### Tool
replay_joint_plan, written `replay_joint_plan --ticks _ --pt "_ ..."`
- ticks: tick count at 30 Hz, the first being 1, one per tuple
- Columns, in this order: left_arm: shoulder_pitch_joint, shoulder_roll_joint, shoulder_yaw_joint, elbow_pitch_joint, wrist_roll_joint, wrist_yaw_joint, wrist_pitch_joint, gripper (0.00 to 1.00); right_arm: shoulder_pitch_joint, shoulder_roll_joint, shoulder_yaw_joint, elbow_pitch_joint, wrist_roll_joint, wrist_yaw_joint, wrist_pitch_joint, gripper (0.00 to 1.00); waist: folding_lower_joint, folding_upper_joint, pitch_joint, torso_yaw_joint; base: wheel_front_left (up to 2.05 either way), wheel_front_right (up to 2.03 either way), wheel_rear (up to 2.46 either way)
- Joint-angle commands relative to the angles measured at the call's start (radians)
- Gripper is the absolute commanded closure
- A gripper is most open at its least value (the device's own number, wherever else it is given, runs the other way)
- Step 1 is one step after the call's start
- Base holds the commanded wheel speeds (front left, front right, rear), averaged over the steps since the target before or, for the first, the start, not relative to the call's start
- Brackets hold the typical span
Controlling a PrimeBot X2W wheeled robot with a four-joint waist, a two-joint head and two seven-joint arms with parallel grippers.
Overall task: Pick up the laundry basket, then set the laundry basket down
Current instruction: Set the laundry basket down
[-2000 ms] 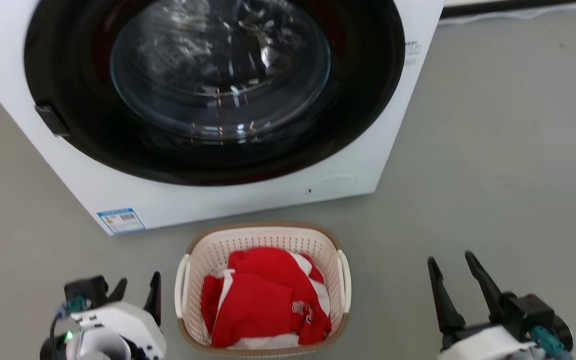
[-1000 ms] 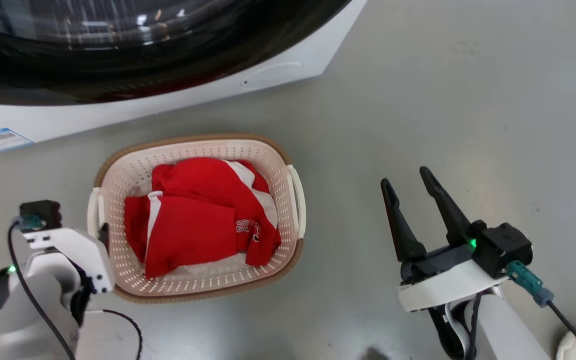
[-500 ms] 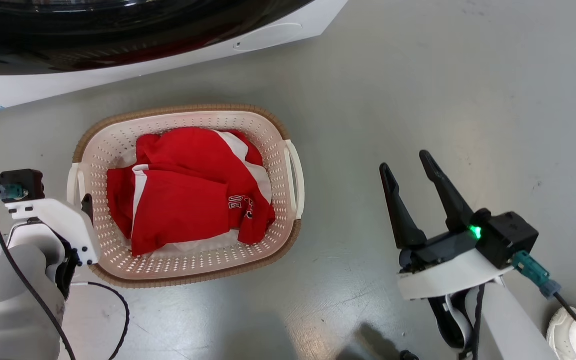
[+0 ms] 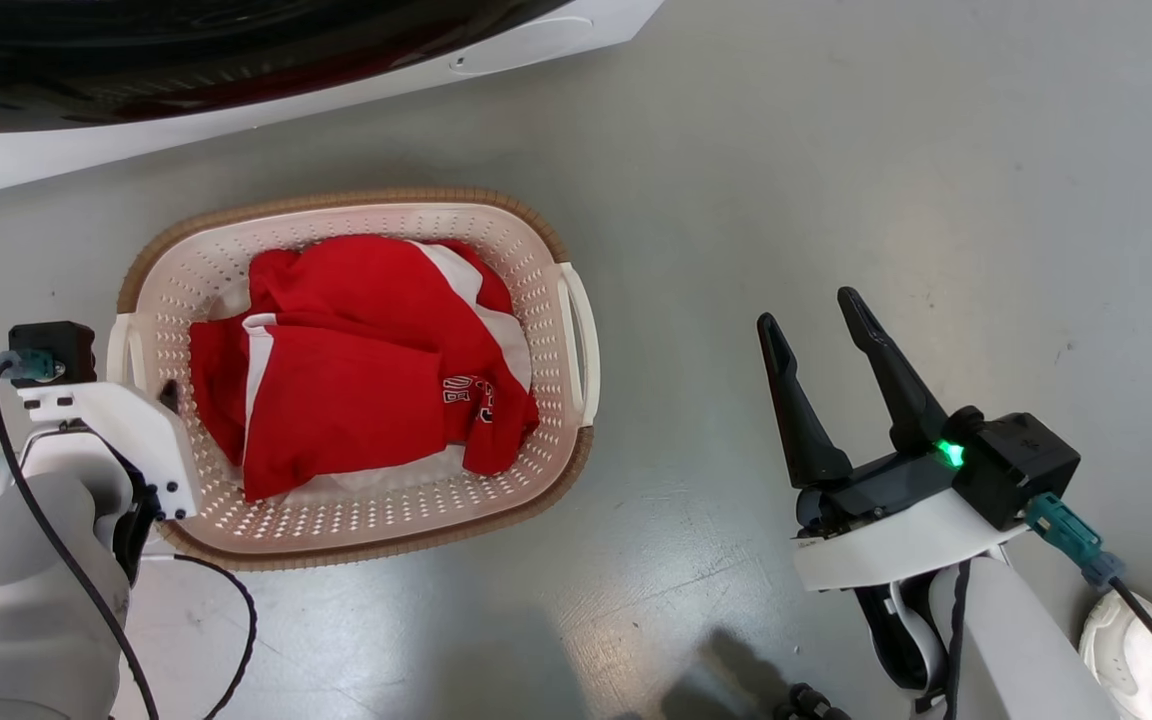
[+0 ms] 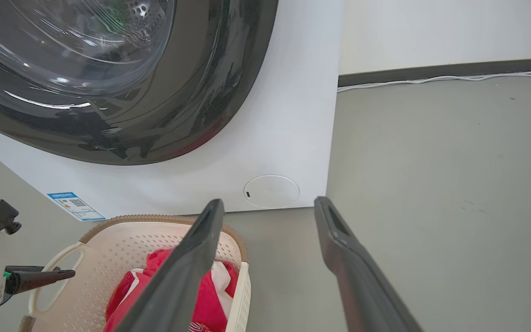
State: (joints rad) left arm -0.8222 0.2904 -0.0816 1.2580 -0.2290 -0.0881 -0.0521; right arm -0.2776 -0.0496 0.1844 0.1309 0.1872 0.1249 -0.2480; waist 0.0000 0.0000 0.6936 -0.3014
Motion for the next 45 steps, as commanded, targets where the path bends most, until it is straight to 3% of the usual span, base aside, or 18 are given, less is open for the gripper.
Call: replay_joint_plan --ticks 1,2,24,45 --pt "-0.012 0.035 0.014 -0.005 0.004 0.008 -0.005 0.83 0.002 -0.001 0.017 -0.027 0.012 0.006 -0.014 0.00 0.0000 0.0000 0.003 -0.001 0.00 0.00 0.00" --pt "-0.013 0.035 0.010 -0.004 0.005 0.008 -0.007 1.00 0.001 -0.001 0.015 -0.027 0.013 0.006 -0.014 0.00 0.0000 0.0000 0.005 0.000 0.00 0.00 0.00" --pt "-0.002 0.019 0.036 0.024 -0.064 0.086 0.000 1.00 -0.001 -0.001 0.004 -0.010 -0.008 0.006 -0.014 0.00 0.0000 0.0000 -0.015 0.039 0.00 0.00 0.00" --pt "0.042 -0.009 0.034 0.030 -0.109 0.088 0.022 1.00 -0.002 -0.001 0.005 0.001 -0.017 0.006 -0.014 0.00 0.0000 0.0000 -0.034 0.051 0.00 0.00 0.00"
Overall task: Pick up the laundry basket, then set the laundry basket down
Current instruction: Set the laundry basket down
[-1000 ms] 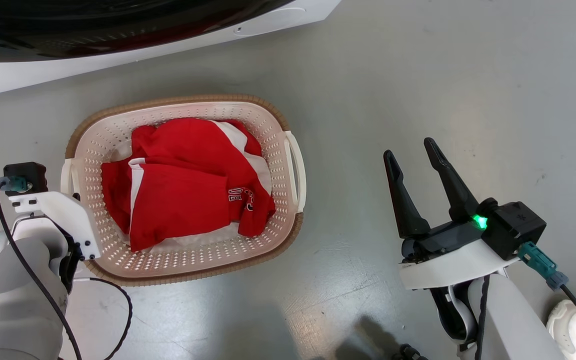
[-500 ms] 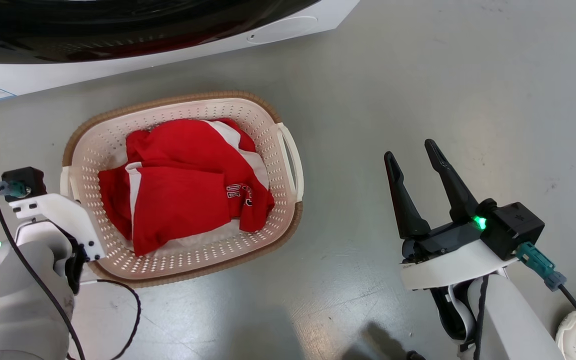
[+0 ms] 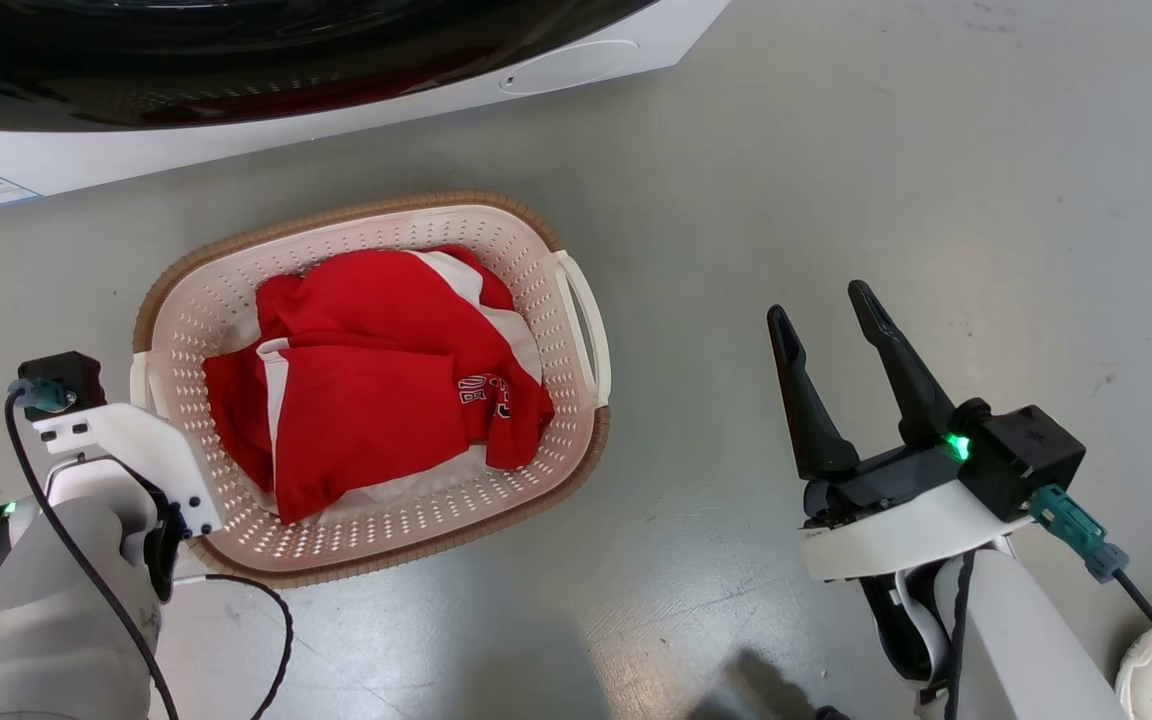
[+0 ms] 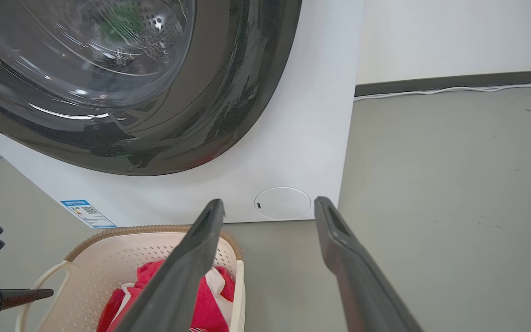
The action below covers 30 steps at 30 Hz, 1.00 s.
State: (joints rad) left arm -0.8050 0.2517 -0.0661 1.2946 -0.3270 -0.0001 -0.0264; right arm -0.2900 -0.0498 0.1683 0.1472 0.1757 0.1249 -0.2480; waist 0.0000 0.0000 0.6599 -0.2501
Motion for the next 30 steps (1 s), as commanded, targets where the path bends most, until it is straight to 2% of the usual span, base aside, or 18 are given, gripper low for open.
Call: replay_joint_plan --ticks 1,8,9,10,11,12,19,30 --pt "0.025 0.028 0.016 -0.006 -0.012 0.000 -0.002 1.00 0.010 0.000 0.020 -0.014 -0.007 0.006 -0.014 0.00 0.0000 0.0000 0.000 0.000 0.00 0.00 0.00" --pt "0.024 0.022 0.007 -0.006 -0.019 -0.003 -0.002 1.00 0.012 0.000 0.018 -0.014 -0.007 0.006 -0.014 0.00 0.0000 0.0000 -0.002 0.004 0.00 0.00 0.00" --pt "0.024 0.021 0.006 -0.006 -0.020 -0.004 -0.002 0.79 0.013 0.000 0.017 -0.014 -0.007 0.006 -0.014 0.00 0.0000 0.0000 -0.002 0.005 0.00 0.00 0.00" --pt "0.023 0.021 0.005 -0.005 -0.020 -0.004 -0.006 0.51 0.013 0.000 0.018 -0.014 -0.007 0.006 -0.014 0.00 0.0000 0.0000 -0.002 0.006 0.00 0.00 0.00" --pt "0.022 0.021 0.003 -0.005 -0.021 -0.004 -0.008 0.09 0.013 0.000 0.018 -0.014 -0.007 0.006 -0.014 0.00 0.0000 0.0000 -0.001 0.008 0.00 0.00 0.00" --pt "0.022 0.019 0.002 -0.005 -0.022 -0.005 -0.006 0.00 0.013 0.000 0.019 -0.014 -0.007 0.006 -0.014 0.00 0.0000 0.0000 -0.001 0.009 0.00 0.00 0.00" --pt "0.021 0.025 -0.006 -0.005 -0.028 -0.014 -0.027 0.00 0.015 0.000 0.021 -0.014 -0.007 0.006 -0.014 0.00 0.0000 0.0000 -0.003 0.012 0.00 0.00 0.00" --pt "0.030 0.011 -0.013 -0.005 -0.042 -0.004 -0.063 0.00 0.019 0.000 0.011 0.000 -0.014 0.006 -0.014 0.00 0.0000 0.0000 -0.041 0.033 0.00 0.00 0.00"
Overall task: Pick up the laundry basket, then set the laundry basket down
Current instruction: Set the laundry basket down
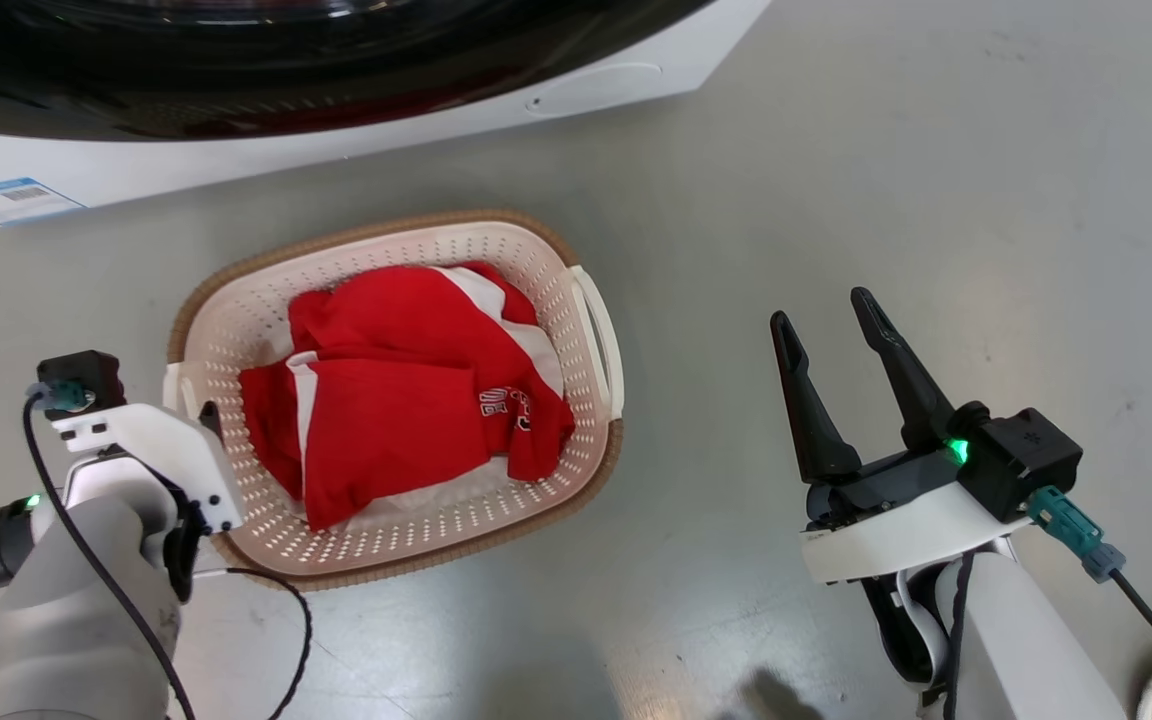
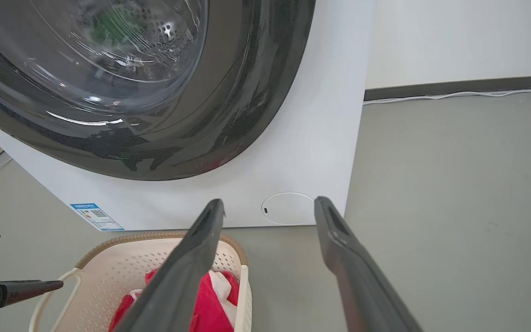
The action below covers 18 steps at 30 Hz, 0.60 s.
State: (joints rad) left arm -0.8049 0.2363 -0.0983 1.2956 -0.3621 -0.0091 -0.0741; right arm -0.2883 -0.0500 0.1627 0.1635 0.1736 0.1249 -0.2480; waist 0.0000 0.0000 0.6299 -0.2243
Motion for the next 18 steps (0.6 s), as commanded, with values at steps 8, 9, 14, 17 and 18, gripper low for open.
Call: replay_joint_plan --ticks 8,9,14,17,18 --pt "0.055 -0.007 0.015 -0.005 -0.024 -0.027 -0.084 0.00 0.033 0.000 -0.014 -0.003 -0.035 0.006 -0.014 0.00 0.0000 0.0000 -0.090 0.037 0.00 0.00 0.00" --pt "0.062 -0.011 0.016 -0.005 -0.028 -0.031 -0.095 0.00 0.037 0.000 -0.017 -0.001 -0.038 0.006 -0.014 0.00 0.0000 0.0000 -0.105 0.040 0.00 0.00 0.00" --pt "0.103 -0.025 0.017 -0.005 -0.040 -0.048 -0.137 0.00 0.062 0.000 -0.036 0.012 -0.049 0.006 -0.014 0.00 0.0000 0.0000 -0.184 0.057 0.00 0.00 0.00" --pt "0.120 -0.029 0.022 -0.008 -0.049 -0.052 -0.153 0.00 0.074 0.000 -0.042 0.017 -0.054 0.006 -0.014 0.00 0.0000 0.0000 -0.218 0.062 0.00 0.00 0.00" --pt "0.129 -0.030 0.024 -0.012 -0.051 -0.052 -0.162 0.00 0.080 0.000 -0.046 0.019 -0.056 0.006 -0.014 0.00 0.0000 0.0000 -0.234 0.066 0.00 0.00 0.00"
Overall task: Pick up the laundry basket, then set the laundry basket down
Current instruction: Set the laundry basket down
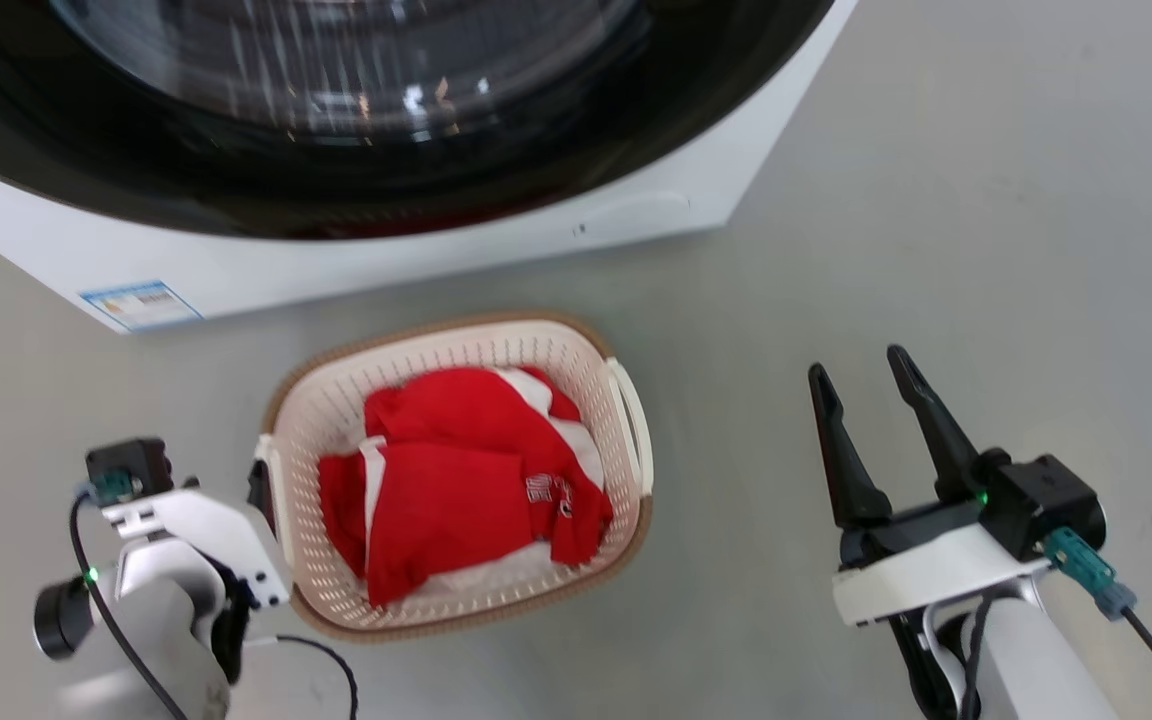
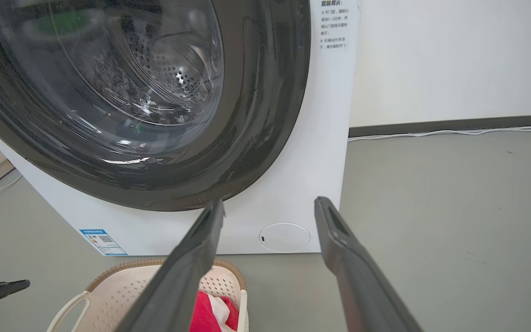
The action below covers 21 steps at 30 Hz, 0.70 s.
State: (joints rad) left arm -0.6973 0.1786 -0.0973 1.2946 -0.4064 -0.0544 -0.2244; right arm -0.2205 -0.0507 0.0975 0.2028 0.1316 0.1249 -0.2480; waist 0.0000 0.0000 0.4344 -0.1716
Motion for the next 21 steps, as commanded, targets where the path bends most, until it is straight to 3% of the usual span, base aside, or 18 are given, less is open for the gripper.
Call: replay_joint_plan --ticks 1,8,21 --pt "0.031 0.025 0.022 -0.015 -0.006 -0.007 -0.017 0.00 0.018 0.000 0.014 -0.018 -0.015 0.006 -0.014 0.00 0.0000 0.0000 -0.054 0.017 0.00 0.00 0.00" --pt "0.112 0.011 0.035 -0.068 -0.019 -0.009 -0.036 0.00 0.057 -0.001 -0.018 -0.010 -0.039 0.006 -0.014 0.00 0.0000 0.0000 -0.159 0.036 0.00 0.00 0.00" --pt "0.353 -0.028 0.097 -0.424 0.021 0.015 -0.037 0.00 0.145 -0.027 -0.056 -0.002 -0.045 0.006 -0.014 0.00 0.0000 0.0000 -0.312 0.081 0.00 0.00 0.00"
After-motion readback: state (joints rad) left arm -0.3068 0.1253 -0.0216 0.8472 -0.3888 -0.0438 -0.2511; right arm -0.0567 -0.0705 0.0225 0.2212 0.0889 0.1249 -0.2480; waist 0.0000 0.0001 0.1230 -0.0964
